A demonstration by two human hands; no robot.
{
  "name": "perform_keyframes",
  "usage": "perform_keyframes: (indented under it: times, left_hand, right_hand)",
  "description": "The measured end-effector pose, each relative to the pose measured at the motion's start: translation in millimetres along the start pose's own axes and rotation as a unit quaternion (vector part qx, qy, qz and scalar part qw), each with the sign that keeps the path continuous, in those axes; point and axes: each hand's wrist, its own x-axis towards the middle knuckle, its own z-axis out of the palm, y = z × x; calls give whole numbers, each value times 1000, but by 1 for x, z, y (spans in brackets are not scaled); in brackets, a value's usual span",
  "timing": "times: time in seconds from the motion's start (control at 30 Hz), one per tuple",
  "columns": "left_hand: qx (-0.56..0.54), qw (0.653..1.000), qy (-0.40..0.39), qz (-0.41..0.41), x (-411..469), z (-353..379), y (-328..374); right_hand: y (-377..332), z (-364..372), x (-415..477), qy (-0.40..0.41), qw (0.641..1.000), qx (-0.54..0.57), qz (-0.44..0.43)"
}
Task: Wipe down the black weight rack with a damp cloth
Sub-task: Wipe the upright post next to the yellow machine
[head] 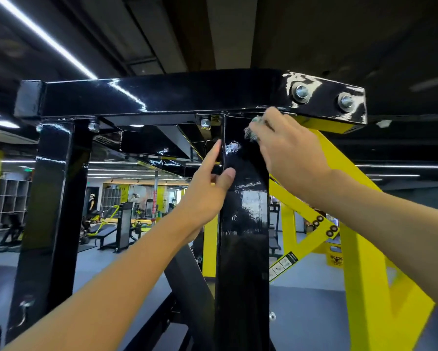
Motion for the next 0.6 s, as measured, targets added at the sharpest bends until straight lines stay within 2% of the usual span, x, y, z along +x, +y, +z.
perform_keyframes:
  times: [0.03,0.07,0.17,0.2,0.3,0.33,0.43,0.47,0.57,0.6]
  left_hand:
    - [2,1000,6,2,-1,0,-1]
    - [3,1000,12,6,-2,0,-3]
    - [-9,1000,9,5,-9,1,-8]
    - [-21,1000,6,4,-12,2,-10]
    - [-20,1000,19,5,-19,5,-15]
    - [-20,1000,22,6,-22,6,-15]
    - [-10,1000,17,-4,-26,6,-17]
    - [-9,1000,17,-8,-28,6,-16]
    - [-3,1000,19,-5,-30,9,-13]
    - [0,1000,20,-3,-31,10,-12]
  right_hand:
    - [-1,-1,-2,3,1000,9,29]
    - [-4,0,-7,-1,1000,12,22]
    - [-12,-2,-24,-26,994,8,-110]
    - [-10,-3,-23,-22,993,14,-112]
    - [-13,-3,-15,-4,999,40,11]
    - [-20,-1,-14,-7,999,35,12]
    - [-31,1,-17,-24,992,30,-117]
    - [-29,-1,-13,-22,993,35,-108]
    - [-31,-3,-5,7,998,59,27]
    - [-37,-1,-6,6,998,66,12]
